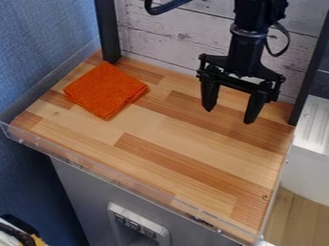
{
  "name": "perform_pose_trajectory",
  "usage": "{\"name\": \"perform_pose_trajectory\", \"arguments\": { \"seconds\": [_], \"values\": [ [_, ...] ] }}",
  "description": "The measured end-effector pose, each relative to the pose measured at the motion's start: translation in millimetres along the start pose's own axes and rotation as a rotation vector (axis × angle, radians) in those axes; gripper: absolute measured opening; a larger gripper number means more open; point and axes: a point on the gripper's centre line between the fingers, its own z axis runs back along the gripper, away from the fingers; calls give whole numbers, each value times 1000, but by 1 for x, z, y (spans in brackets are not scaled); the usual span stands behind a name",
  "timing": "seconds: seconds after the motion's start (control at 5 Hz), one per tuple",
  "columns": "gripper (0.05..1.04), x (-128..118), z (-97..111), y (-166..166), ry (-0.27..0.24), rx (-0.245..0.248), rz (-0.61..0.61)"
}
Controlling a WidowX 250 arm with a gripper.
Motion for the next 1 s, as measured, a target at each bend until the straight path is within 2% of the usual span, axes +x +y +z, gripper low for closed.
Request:
{"name": "perform_pose_trajectory", "arguments": {
  "seconds": [0.2,0.6,1.0],
  "values": [
    [996,0,-5,15,2,-3,78],
    [997,5,-13,83,-13,-28,377],
    [997,3,-13,146,-52,-75,664]
  ]
}}
